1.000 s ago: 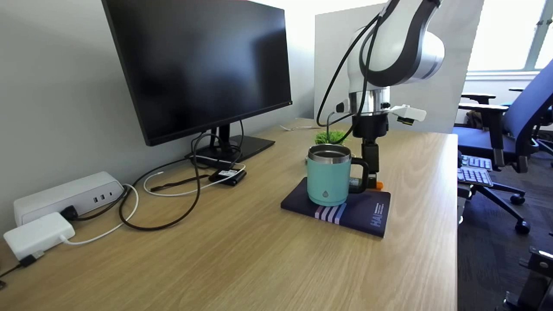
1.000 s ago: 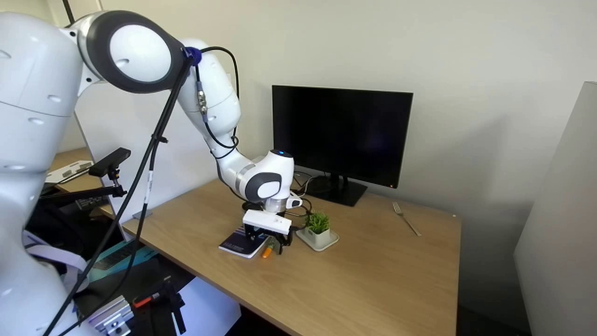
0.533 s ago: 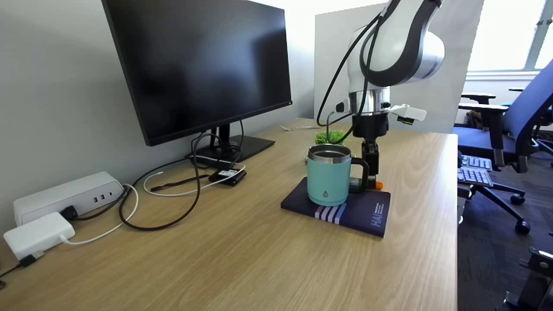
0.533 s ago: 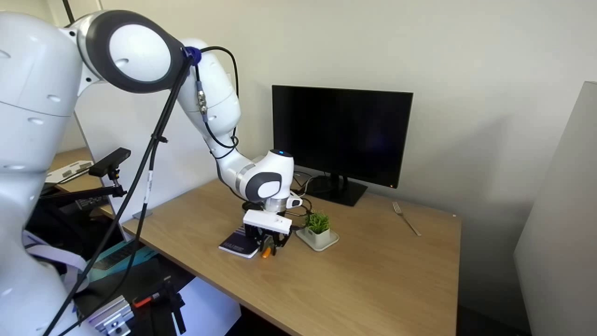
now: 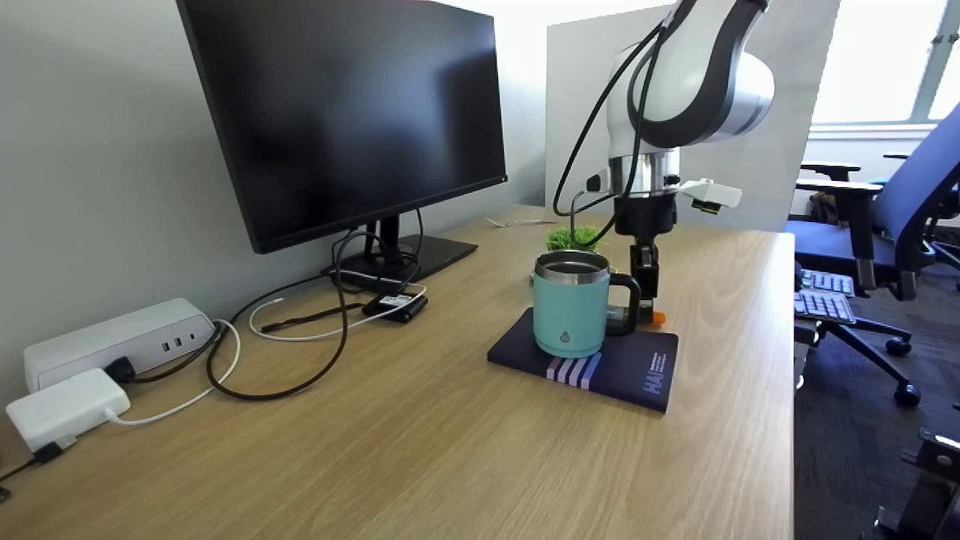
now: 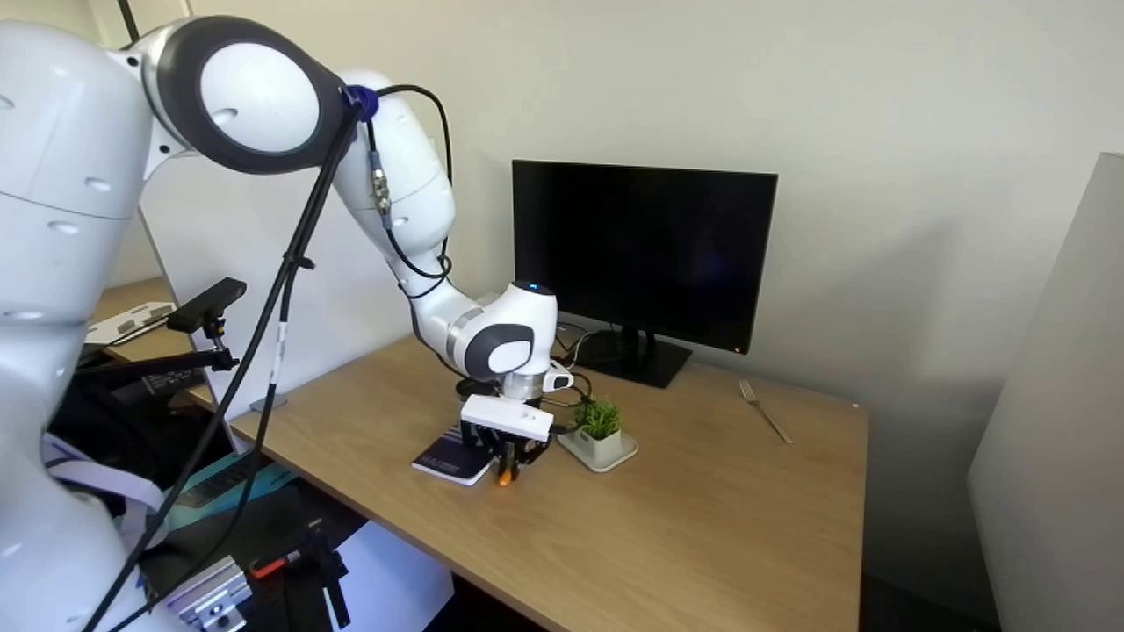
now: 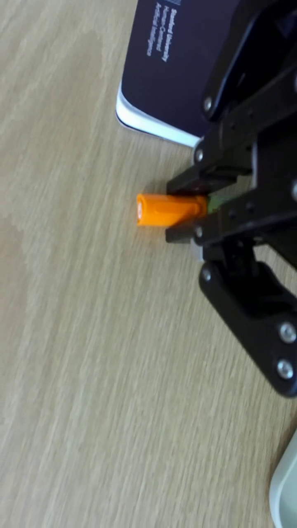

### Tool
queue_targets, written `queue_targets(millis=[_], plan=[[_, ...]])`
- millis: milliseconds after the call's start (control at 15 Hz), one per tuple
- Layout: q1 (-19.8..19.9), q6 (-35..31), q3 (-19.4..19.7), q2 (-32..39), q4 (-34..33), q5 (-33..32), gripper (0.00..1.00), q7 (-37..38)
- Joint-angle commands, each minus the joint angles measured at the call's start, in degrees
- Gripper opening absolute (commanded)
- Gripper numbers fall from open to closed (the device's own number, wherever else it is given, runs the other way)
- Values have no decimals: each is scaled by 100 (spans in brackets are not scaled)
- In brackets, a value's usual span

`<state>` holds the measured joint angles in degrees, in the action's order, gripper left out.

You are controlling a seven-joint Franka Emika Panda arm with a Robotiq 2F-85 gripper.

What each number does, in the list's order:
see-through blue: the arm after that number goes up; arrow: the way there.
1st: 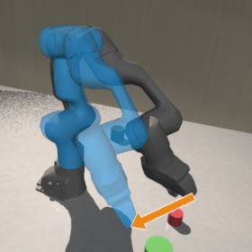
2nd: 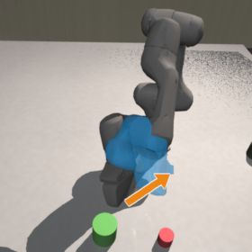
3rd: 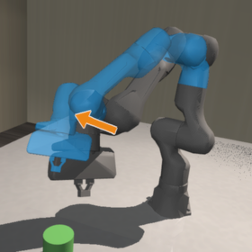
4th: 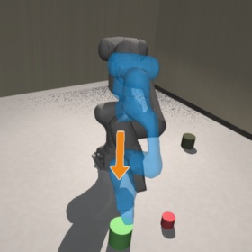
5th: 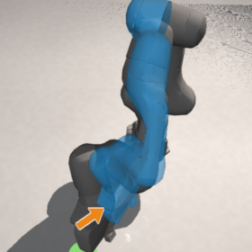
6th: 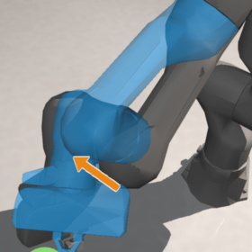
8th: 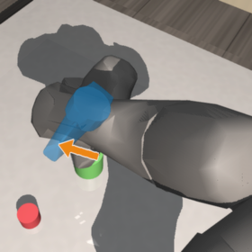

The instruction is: Pick up the mug, put it on the book, then put the marker in the mug

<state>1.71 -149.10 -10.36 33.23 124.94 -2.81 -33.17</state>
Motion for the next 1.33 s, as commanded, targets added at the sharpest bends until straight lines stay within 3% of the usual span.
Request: queue_targets(millis=[0,600,800,1267], plan=[[168,-36,-95,-208,125,-1,5,0],[38,241,-45,-1444,418,51,5,414],[-99,614,-60,-1926,510,150,5,666],[-400,3423,-21,-2677,-279,1361,5,1008]])
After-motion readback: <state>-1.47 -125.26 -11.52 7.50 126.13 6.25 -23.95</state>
